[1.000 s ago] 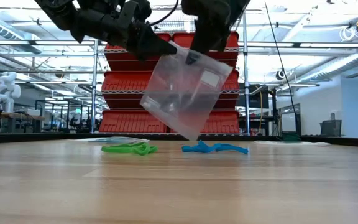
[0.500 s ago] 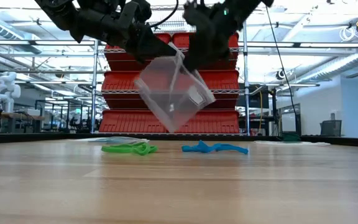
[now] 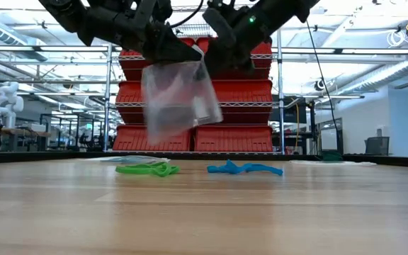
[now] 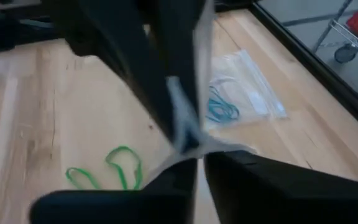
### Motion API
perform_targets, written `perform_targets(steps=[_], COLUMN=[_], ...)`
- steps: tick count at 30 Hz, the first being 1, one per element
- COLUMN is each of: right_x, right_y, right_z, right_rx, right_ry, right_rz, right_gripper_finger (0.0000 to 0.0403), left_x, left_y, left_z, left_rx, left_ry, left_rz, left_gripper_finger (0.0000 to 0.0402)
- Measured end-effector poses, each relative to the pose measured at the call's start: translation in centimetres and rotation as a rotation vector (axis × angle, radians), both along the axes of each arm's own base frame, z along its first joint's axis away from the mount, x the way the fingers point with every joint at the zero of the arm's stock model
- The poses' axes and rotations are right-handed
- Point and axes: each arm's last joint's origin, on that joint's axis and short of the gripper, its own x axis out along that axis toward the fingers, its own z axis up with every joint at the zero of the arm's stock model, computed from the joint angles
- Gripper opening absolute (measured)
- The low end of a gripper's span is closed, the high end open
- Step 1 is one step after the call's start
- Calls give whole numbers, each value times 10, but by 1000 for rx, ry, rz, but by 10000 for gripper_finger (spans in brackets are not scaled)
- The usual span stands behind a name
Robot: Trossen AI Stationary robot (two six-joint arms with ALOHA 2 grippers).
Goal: Sort rubber bands
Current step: Open the middle zip lock bag
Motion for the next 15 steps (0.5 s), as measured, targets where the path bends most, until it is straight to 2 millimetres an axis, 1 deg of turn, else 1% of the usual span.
perform_targets(steps=[2,5,8,12,15], right_x=[-1,-7,-10,-16,-17], right_y=[0,0,2,3,3], right_z=[-3,-13,-18,-30,-32], right_rx=[-4,10,35,61,82], right_ry=[2,25,-22,-100,-202], right_rz=[4,-2,-12,-11,-1], right_gripper_finger=[5,2,1,0,0], left_x=[0,-4,-12,-22,-26], left_y=[0,1,1,-1,-2], left_z=[0,1,1,-7,-14], left_rx=[4,14,22,-7,-47], left_ry=[-1,20,9,-33,-78], left_rz=[13,42,69,82,83], left_gripper_finger=[0,0,0,0,0])
